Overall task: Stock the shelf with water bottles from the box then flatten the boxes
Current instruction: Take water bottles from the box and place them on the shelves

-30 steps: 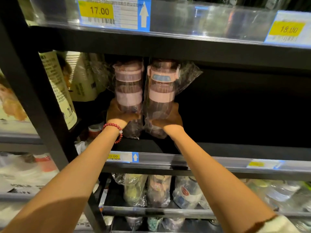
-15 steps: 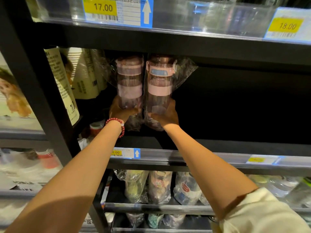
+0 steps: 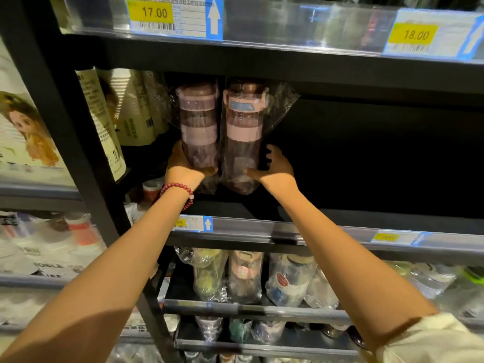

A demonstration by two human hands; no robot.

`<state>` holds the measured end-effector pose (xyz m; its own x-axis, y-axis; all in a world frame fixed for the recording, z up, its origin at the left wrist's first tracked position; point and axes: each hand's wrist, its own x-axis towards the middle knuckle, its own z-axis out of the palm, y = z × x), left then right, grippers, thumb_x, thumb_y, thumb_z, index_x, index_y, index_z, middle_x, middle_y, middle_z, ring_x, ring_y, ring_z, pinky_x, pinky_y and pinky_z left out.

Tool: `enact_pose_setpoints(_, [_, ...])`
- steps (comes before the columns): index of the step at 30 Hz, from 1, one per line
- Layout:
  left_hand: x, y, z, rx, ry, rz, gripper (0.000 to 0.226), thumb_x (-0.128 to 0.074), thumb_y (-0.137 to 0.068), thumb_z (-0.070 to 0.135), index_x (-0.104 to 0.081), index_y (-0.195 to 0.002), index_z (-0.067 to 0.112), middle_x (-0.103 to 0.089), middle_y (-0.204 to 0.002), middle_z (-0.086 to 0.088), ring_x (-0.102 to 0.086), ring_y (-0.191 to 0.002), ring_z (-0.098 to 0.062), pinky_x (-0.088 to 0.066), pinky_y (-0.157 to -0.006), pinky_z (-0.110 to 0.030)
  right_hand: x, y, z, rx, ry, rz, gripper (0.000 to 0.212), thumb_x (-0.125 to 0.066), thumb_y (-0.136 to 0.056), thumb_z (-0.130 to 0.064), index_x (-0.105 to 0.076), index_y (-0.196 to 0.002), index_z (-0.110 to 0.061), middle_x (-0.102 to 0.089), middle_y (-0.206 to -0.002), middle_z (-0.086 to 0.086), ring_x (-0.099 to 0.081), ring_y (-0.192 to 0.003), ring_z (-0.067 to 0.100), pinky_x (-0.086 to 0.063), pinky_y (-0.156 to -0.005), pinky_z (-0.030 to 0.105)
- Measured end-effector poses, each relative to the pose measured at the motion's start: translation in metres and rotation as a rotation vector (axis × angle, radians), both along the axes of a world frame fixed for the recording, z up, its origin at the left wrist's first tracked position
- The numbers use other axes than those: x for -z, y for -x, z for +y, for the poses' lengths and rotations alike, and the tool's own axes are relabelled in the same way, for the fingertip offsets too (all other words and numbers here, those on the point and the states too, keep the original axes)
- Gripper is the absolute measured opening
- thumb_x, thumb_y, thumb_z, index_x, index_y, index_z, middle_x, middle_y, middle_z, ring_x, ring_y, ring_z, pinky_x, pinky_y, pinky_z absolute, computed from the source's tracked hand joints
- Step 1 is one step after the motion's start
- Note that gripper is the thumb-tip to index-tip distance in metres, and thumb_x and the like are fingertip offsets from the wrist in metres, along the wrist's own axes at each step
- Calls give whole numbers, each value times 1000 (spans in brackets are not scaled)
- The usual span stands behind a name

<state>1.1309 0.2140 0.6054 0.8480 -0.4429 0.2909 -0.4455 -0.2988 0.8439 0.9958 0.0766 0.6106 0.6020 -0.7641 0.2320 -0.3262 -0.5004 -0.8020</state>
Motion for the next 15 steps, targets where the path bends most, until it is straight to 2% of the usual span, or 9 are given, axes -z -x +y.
enact_pose_setpoints(1, [0, 6, 3, 9, -22, 2, 70, -80, -71, 20, -47, -131, 7, -58, -123, -12, -56, -110, -28, -44, -91, -32, 0, 10, 6, -10, 86, 42, 83, -77, -78, -29, -32, -145, -11, -44, -141, 14, -45, -128, 29, -41, -100, 35])
enact_pose_setpoints(3, [-4, 27, 16, -10, -132, -111, 60, -77, -73, 28, -51, -122, 6, -58, -118, -16, -56, -108, -33, -46, -86, -37, 3, 31, 21, -42, 304, 133, 68, -72, -82, -34, -41, -139, -12, -53, -132, 11, -51, -119, 27, -43, -90, 31])
enact_pose_setpoints(5, [0, 49, 34, -35, -214, -254, 60, -74, -76, 35, -50, -125, 8, -53, -125, -13, -51, -115, -32, -44, -93, -39, 9, 51, 38, -83, 500, 201, 57, -67, -85, -39, -48, -131, -12, -57, -122, 10, -53, -112, 27, -47, -86, 33])
enact_pose_setpoints(7, [8, 77, 56, -35, -238, -372, 63, -72, -79, 33, -48, -133, 12, -48, -138, -7, -45, -126, -26, -37, -103, -37, 19, 68, 53, -152, 640, 187, 55, -66, -86, -39, -49, -131, -12, -55, -126, 8, -51, -116, 27, -47, -91, 36])
enact_pose_setpoints(10, [33, 123, 93, -79, -300, -528, 56, -72, -79, 28, -53, -131, 14, -50, -139, -6, -46, -126, -27, -38, -104, -42, 44, 92, 78, -299, 785, 89, 51, -69, -83, -30, -56, -125, -6, -57, -125, 12, -53, -116, 32, -47, -94, 41])
enact_pose_setpoints(15, [103, 206, 146, -207, -530, -543, 50, -73, -72, 30, -63, -117, 10, -63, -120, -10, -60, -108, -31, -53, -88, -45, 98, 134, 123, -512, 881, 73, 50, -80, -70, -24, -62, -113, -4, -63, -115, 14, -61, -105, 34, -52, -86, 42])
